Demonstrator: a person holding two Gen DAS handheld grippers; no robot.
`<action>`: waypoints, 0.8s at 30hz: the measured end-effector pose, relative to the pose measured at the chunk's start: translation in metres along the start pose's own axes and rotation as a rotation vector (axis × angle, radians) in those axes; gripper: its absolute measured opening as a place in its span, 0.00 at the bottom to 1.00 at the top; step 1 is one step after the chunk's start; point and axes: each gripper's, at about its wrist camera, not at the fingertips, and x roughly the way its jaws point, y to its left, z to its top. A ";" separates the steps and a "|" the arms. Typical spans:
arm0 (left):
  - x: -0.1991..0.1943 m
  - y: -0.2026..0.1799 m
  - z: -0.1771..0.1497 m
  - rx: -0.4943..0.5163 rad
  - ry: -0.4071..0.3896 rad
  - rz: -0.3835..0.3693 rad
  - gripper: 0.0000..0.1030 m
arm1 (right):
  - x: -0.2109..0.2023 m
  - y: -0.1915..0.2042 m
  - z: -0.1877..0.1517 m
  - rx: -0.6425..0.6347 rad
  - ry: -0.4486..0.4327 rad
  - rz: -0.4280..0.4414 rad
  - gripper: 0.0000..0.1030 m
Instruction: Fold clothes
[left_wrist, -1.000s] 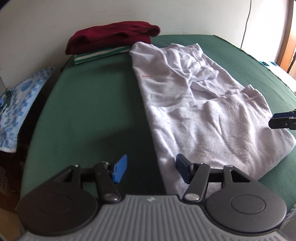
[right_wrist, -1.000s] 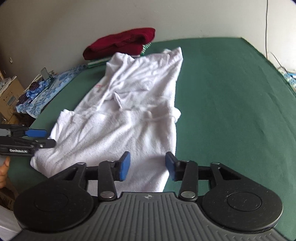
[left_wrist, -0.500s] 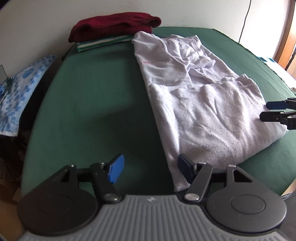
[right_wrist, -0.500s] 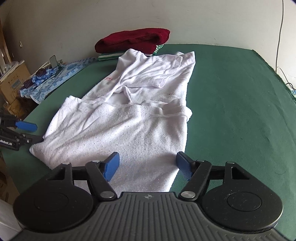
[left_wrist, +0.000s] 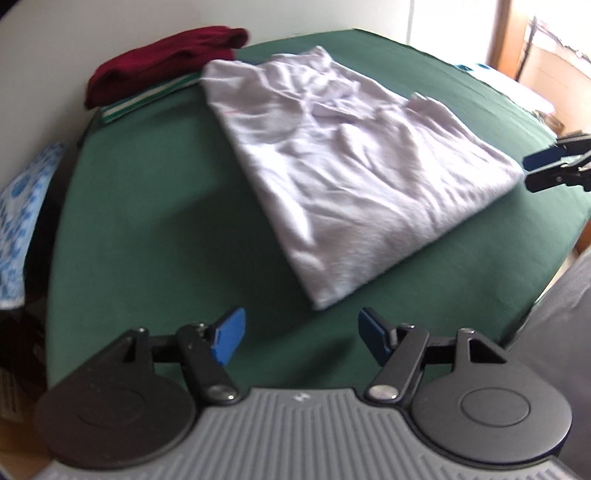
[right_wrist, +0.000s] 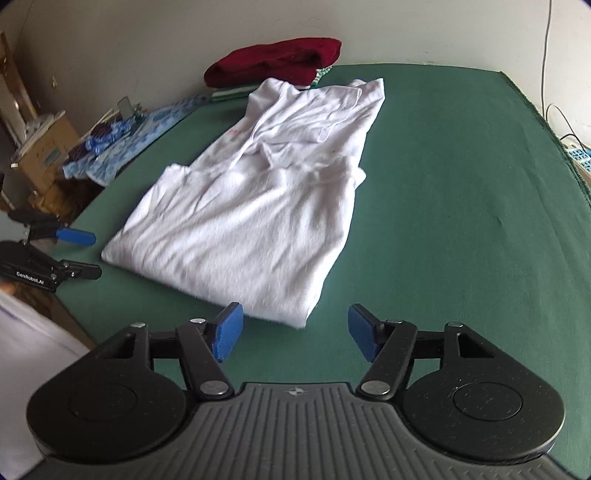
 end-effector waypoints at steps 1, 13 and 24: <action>0.002 -0.004 0.002 0.010 -0.015 0.007 0.69 | 0.005 0.004 -0.001 -0.014 0.006 -0.008 0.64; 0.018 -0.009 0.019 -0.079 -0.106 -0.055 0.33 | 0.030 0.026 -0.002 -0.120 -0.113 -0.070 0.33; 0.009 -0.010 0.020 -0.106 -0.132 -0.069 0.10 | 0.018 0.028 0.008 -0.087 -0.126 -0.020 0.20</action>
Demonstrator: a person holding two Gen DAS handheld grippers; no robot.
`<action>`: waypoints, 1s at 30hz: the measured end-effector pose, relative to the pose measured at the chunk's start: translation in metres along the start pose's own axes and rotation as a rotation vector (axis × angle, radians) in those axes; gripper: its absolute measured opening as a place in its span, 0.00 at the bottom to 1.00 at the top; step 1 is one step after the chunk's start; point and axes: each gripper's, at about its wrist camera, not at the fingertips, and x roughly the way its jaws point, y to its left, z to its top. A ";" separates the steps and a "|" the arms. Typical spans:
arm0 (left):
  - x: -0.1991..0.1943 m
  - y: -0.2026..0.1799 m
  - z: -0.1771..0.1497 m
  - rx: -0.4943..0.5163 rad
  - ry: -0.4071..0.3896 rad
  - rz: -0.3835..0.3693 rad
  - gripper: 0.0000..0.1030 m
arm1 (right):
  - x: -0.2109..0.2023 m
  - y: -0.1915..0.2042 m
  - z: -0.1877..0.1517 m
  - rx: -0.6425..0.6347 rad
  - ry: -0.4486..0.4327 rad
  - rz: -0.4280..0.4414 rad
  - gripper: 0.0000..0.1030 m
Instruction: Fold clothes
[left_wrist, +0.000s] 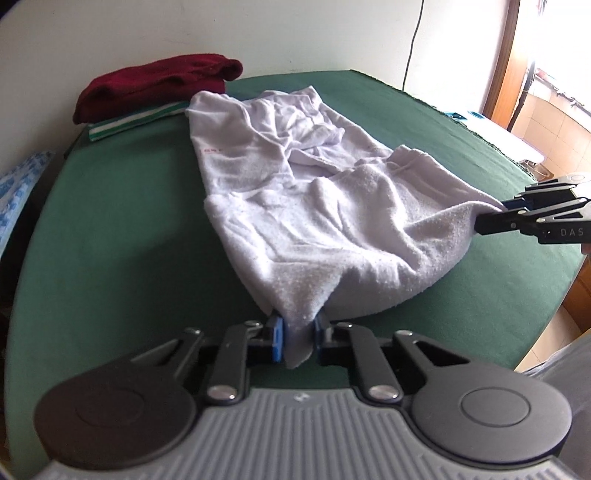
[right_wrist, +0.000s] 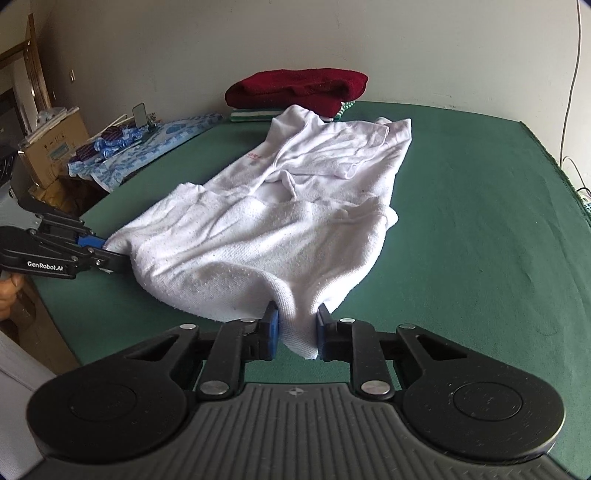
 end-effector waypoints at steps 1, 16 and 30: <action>0.000 -0.001 0.000 0.002 0.000 0.001 0.07 | -0.001 -0.001 0.001 0.000 0.001 0.006 0.20; -0.033 0.025 -0.014 0.008 0.141 -0.019 0.40 | -0.038 -0.017 0.000 -0.004 0.156 0.092 0.43; 0.098 0.118 0.200 0.044 0.061 -0.018 0.79 | 0.092 -0.123 0.195 0.217 0.129 0.030 0.63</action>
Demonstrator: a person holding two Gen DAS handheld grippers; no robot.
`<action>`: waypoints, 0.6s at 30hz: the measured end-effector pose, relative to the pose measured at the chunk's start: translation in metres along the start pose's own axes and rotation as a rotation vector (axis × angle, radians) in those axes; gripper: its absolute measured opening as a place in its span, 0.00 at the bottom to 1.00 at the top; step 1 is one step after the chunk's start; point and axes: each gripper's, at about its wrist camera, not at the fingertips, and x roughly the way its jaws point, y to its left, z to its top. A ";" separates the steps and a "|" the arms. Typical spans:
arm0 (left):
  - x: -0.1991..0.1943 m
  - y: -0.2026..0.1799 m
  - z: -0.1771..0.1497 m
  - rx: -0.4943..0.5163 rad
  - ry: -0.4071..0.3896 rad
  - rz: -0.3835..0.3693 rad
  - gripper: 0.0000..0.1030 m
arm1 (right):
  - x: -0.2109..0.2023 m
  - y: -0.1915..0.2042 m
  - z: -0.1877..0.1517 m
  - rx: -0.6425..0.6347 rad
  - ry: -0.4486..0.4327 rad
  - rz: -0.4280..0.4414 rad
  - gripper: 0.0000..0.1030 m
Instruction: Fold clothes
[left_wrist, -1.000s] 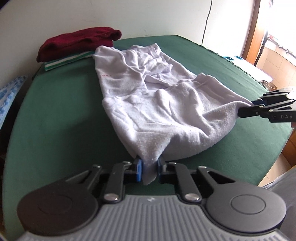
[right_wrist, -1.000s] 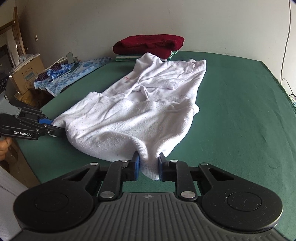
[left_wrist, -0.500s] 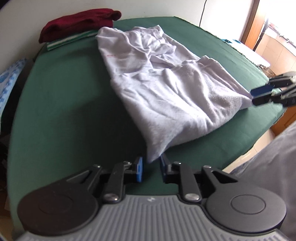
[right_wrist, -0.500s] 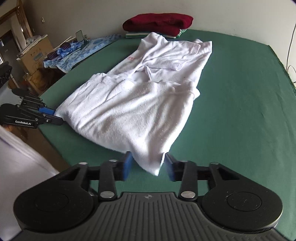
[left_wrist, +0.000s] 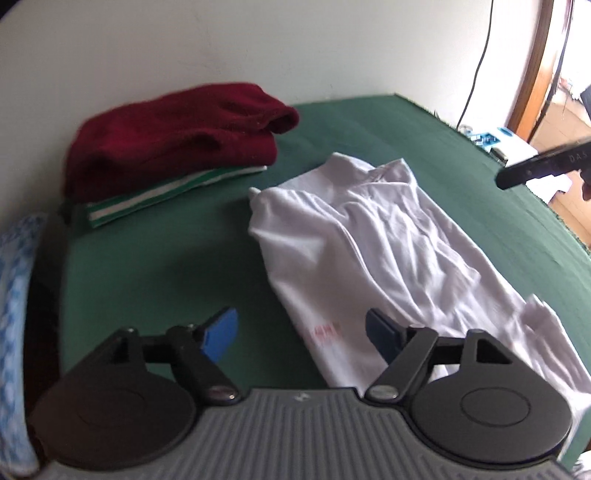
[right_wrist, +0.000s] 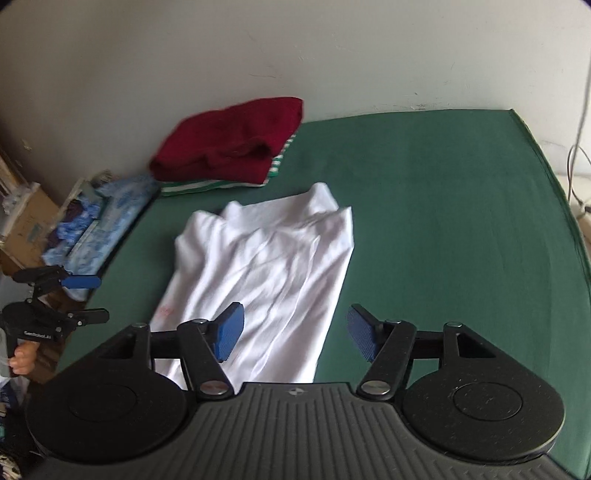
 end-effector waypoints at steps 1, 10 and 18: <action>0.014 0.000 0.011 0.008 0.011 0.006 0.82 | 0.014 0.000 0.011 -0.010 0.016 -0.016 0.63; 0.096 0.021 0.055 0.006 0.092 -0.032 0.88 | 0.102 -0.031 0.056 0.086 0.095 -0.054 0.63; 0.117 0.031 0.064 -0.023 0.091 -0.081 0.86 | 0.121 -0.053 0.059 0.157 0.107 -0.001 0.47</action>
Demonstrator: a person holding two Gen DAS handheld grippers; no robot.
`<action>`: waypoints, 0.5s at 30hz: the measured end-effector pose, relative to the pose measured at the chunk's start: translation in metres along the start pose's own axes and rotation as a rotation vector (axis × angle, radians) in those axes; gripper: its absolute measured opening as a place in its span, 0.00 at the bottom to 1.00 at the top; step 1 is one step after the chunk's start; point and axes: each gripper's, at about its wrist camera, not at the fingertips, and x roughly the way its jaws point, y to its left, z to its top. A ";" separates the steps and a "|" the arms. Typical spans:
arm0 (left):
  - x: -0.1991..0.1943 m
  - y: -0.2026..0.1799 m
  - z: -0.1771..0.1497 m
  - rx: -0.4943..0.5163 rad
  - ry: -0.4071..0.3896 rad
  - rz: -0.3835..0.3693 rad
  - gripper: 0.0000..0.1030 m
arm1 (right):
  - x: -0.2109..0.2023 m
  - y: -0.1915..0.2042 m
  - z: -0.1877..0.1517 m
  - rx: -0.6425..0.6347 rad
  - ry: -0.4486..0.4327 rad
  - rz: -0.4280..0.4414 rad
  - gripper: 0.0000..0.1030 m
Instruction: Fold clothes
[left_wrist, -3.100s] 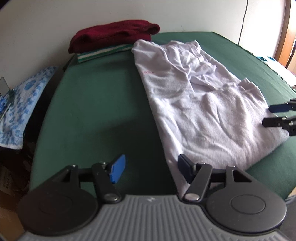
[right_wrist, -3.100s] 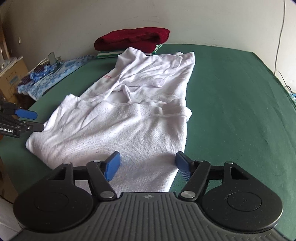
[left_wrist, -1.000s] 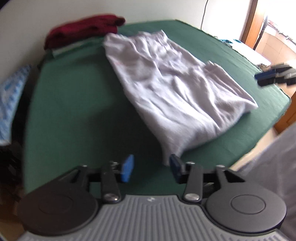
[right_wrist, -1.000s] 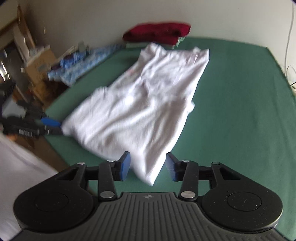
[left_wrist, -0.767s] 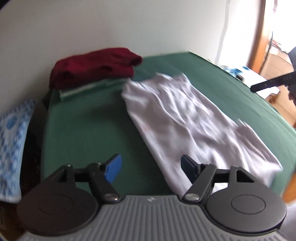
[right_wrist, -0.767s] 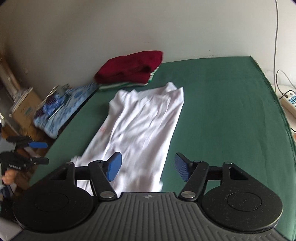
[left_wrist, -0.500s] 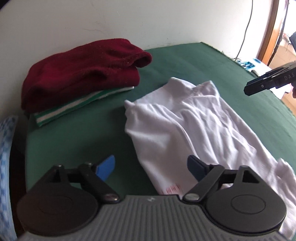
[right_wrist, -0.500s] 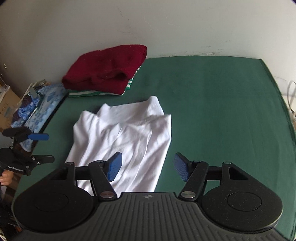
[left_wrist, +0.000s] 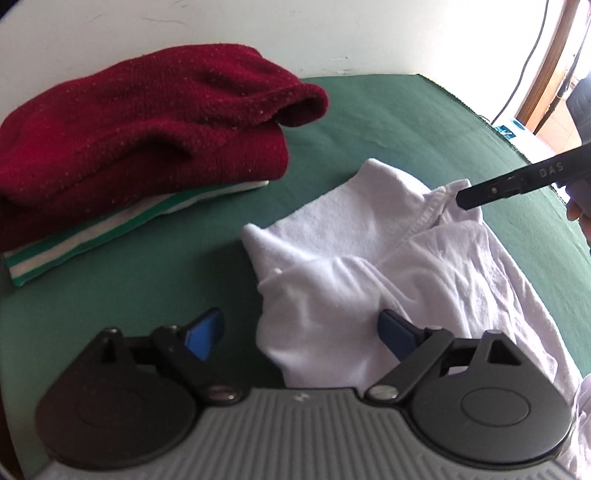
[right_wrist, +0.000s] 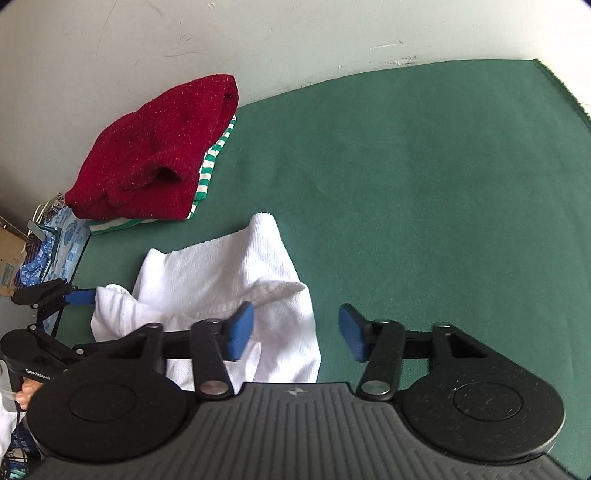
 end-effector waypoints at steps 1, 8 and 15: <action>0.002 0.001 0.001 0.000 0.007 -0.008 0.85 | 0.003 0.001 0.001 -0.002 0.005 0.009 0.44; 0.013 0.011 0.005 -0.027 0.038 -0.052 0.91 | 0.020 0.008 0.012 0.002 0.008 0.044 0.47; 0.011 0.026 0.005 -0.180 0.010 -0.125 0.98 | 0.027 0.010 0.018 -0.026 0.017 0.085 0.51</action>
